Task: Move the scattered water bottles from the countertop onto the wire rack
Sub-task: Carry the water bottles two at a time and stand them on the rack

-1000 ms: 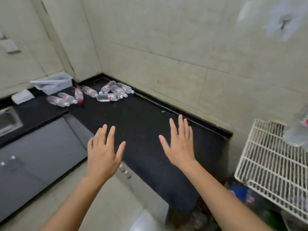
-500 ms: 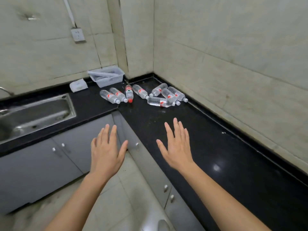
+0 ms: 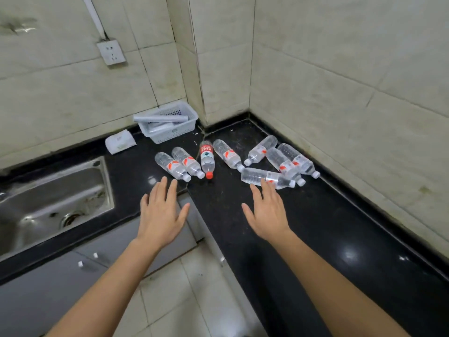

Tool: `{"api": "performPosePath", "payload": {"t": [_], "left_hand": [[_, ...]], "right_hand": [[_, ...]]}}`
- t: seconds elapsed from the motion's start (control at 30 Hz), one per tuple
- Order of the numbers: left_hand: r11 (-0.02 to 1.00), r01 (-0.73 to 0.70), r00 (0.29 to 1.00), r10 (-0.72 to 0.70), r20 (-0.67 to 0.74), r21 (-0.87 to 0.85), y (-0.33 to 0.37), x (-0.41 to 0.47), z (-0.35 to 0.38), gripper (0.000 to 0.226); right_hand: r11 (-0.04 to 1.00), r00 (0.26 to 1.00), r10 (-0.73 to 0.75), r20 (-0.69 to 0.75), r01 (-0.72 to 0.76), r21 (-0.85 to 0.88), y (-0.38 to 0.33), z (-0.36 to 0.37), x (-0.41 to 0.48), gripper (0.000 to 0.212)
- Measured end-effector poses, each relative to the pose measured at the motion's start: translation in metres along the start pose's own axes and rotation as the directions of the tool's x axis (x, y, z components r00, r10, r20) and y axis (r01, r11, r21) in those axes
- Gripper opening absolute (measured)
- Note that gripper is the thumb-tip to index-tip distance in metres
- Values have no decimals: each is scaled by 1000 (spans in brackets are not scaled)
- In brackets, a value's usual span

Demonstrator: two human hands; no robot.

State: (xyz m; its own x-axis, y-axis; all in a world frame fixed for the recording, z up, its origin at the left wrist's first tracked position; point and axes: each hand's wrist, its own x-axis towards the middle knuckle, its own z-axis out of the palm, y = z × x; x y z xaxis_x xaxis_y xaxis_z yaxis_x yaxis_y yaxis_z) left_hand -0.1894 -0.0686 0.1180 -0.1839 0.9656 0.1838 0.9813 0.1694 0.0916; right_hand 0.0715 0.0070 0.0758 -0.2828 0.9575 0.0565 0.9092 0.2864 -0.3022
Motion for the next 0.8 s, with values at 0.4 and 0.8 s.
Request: {"api": "performPosePath", "payload": {"t": [0.4,0.8], "left_hand": [[1000,2,980,-4,199,6,-156,181,68,77],[927,-338,774,371,513,-161,-219,355,152,71]], "right_hand": [[998,981,56,188,-51,-30,-92,75,179,62],[901,806,321,497,-422,102,-184,160,265,51]]}}
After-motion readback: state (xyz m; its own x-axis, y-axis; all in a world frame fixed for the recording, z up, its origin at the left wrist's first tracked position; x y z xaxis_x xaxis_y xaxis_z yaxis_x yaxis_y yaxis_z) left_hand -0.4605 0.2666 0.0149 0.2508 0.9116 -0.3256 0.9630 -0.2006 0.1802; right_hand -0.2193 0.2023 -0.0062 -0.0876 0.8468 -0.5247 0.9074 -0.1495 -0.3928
